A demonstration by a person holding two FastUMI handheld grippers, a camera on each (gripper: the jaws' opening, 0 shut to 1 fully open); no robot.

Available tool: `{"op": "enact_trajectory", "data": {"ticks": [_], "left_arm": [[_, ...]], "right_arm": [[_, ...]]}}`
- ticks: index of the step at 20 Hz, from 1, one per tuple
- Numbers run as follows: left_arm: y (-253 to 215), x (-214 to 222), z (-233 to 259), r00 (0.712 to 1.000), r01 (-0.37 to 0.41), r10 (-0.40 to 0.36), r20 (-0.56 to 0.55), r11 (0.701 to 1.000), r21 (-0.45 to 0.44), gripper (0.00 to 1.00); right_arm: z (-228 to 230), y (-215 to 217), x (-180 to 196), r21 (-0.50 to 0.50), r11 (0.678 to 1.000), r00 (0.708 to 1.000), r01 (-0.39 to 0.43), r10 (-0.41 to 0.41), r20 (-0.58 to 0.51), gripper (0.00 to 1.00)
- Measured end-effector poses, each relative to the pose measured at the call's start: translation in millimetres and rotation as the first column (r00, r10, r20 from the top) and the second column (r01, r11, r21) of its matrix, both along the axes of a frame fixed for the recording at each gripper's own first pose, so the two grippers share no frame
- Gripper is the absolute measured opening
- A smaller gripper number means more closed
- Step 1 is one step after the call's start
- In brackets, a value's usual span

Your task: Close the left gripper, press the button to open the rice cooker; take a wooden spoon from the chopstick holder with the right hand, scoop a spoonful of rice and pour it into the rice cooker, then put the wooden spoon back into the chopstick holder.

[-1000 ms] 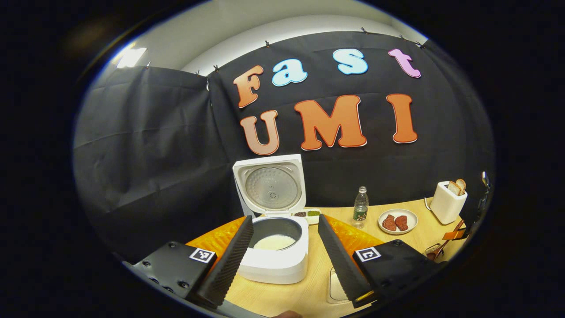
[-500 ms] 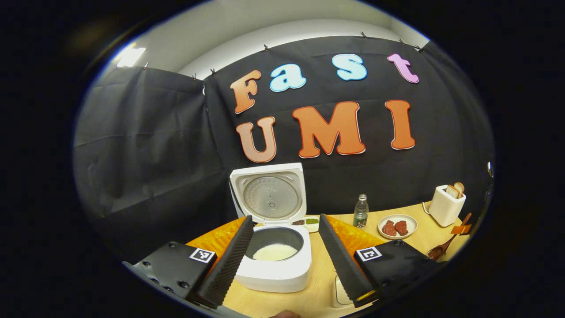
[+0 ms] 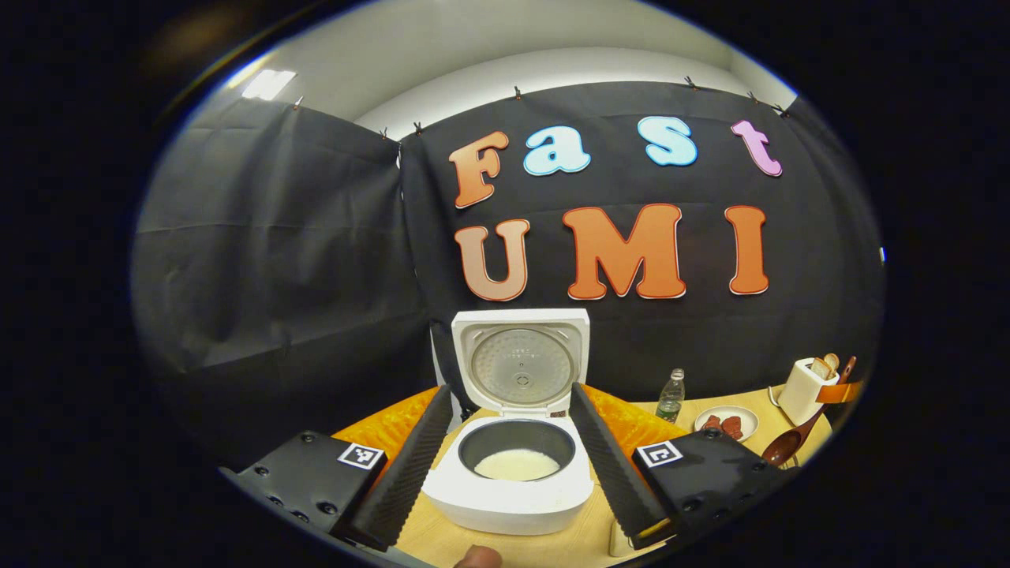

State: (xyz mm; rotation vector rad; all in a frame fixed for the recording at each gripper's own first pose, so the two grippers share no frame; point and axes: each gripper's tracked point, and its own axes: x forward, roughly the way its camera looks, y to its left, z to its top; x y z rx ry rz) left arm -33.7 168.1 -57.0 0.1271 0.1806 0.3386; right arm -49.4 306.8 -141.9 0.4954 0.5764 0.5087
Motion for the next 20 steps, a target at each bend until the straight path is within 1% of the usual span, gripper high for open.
{"op": "enact_trajectory", "data": {"ticks": [3,4,5,7,8,10,11,12,13,17,20], "left_arm": [[18.5,-6.9,-7.1,1.0,-0.023,0.023,-0.017,1.0,-0.008,1.0],[24.5,-8.7,-9.6,0.999,-0.032,0.032,-0.02,0.999,-0.014,0.96],[30.5,-10.7,-14.0,0.999,-0.042,0.041,-0.029,0.999,-0.02,1.0],[39.8,-14.4,-18.9,0.998,-0.057,0.056,-0.041,0.998,-0.026,1.0],[45.1,-16.5,-22.0,0.997,-0.066,0.065,-0.051,0.997,-0.026,0.96],[52.8,-19.5,-29.7,0.994,-0.079,0.077,-0.074,0.996,-0.03,0.96],[55.9,-20.7,-32.7,0.993,-0.085,0.082,-0.083,0.996,-0.034,1.0],[59.1,-21.4,-36.0,0.992,-0.092,0.088,-0.091,0.995,-0.037,0.96],[60.3,-24.7,-38.9,0.991,-0.097,0.093,-0.1,0.995,-0.034,1.0],[67.4,-25.7,-37.4,0.99,-0.094,0.093,-0.105,0.996,-0.003,1.0],[71.1,-24.2,-41.3,0.988,-0.096,0.095,-0.125,0.995,0.002,1.0]], "right_arm": [[-7.3,39.9,-20.5,-0.02,0.996,0.997,-0.083,0.082,-0.008,0.07],[-15.6,49.8,-25.5,-0.042,0.994,0.995,-0.101,0.1,-0.018,0.07],[-26.5,55.8,-28.8,-0.073,0.991,0.993,-0.114,0.112,-0.02,0.07],[-43.6,63.7,-34.4,-0.141,0.981,0.992,-0.13,0.129,-0.019,0.07],[-50.5,67.9,-37.1,-0.175,0.975,0.99,-0.139,0.139,-0.012,0.07],[-61.4,74.3,-40.3,-0.247,0.957,0.986,-0.153,0.163,0.02,0.07],[-66.8,77.5,-43.5,-0.29,0.944,0.983,-0.156,0.176,0.047,0.07],[-73.7,80.6,-46.7,-0.333,0.929,0.978,-0.165,0.197,0.064,0.07],[-79.4,84.7,-50.4,-0.363,0.915,0.974,-0.175,0.215,0.072,0.07],[-90.9,92.6,-58.3,-0.433,0.881,0.962,-0.189,0.255,0.098,0.07],[-97.1,99.0,-71.9,-0.485,0.848,0.941,-0.213,0.311,0.13,0.07]]}}
